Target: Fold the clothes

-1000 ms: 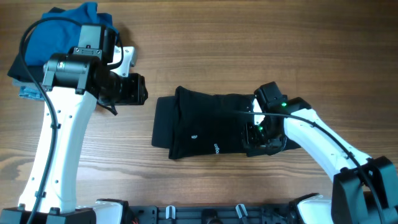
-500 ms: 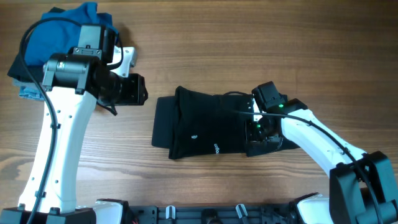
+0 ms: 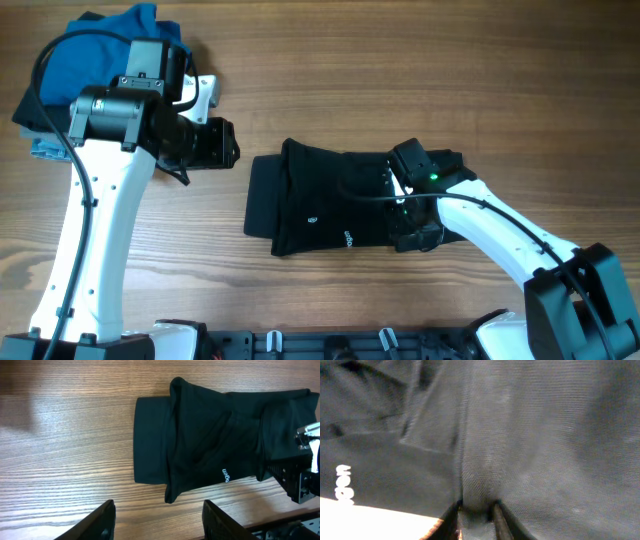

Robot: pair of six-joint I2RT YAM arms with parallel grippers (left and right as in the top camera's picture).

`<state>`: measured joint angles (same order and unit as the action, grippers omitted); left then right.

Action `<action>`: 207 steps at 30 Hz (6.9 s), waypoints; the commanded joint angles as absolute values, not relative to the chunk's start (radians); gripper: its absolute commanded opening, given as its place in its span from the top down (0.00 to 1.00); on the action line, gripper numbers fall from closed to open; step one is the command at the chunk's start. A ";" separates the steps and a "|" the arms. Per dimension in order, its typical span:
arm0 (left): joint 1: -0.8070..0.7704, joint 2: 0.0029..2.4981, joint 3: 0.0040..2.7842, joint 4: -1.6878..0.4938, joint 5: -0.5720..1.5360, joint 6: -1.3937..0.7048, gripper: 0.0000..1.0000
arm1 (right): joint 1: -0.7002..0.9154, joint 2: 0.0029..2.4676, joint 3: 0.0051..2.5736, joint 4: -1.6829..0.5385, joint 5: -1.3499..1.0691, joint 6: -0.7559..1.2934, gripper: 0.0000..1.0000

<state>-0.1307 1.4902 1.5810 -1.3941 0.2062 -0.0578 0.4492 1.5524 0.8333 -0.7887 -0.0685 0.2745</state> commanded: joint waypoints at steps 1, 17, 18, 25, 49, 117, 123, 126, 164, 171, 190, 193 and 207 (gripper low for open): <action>-0.127 1.472 1.582 -1.401 0.221 -0.068 0.46 | 0.450 1.567 0.846 -0.783 0.019 0.369 0.96; -0.127 1.472 1.582 -1.427 0.222 -0.068 0.26 | 0.439 1.402 0.928 -0.714 -0.036 0.273 0.31; -0.127 1.472 1.582 -1.429 0.228 -0.068 0.22 | 0.425 1.367 0.928 -0.706 -0.036 0.311 0.29; -0.127 1.472 1.582 -1.426 0.247 -0.068 0.00 | 0.331 1.301 0.928 -0.628 -0.060 0.369 0.18; -0.127 1.491 1.559 -1.246 0.318 -0.142 0.00 | 0.316 1.301 0.928 -0.720 -0.167 0.291 0.16; -0.452 1.899 1.570 -1.169 0.224 -0.245 0.37 | 0.243 1.410 0.886 -0.695 -0.522 0.316 0.00; -0.454 1.899 1.374 -0.988 0.346 -0.242 0.38 | 0.287 1.518 0.887 -0.585 -0.433 0.507 0.74; -0.454 1.900 1.302 -0.939 0.378 -0.242 0.40 | 0.201 1.430 0.925 -0.912 -0.186 0.500 0.86; -0.390 1.833 0.962 -0.374 0.392 -0.703 0.96 | 0.099 1.407 1.021 -0.746 -0.686 -0.056 0.73; -0.215 1.832 1.199 -0.486 0.672 -0.429 0.82 | 0.195 1.544 1.019 -0.671 -0.595 0.057 0.74; -0.459 1.924 0.868 -0.116 0.580 -0.916 0.00 | 0.213 1.801 1.019 -0.615 -0.348 0.318 0.83; -0.478 2.054 0.869 0.046 0.579 -0.959 0.13 | 0.213 1.801 1.019 -0.614 -0.363 0.317 0.83; -0.202 1.676 1.086 -0.622 0.603 -0.342 0.96 | 0.167 1.342 1.032 -0.706 -0.401 0.239 0.83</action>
<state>-0.3183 1.8374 0.9737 -0.5049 0.6666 -0.5289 0.1699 1.4380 1.0107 -0.7193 -0.3840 0.2596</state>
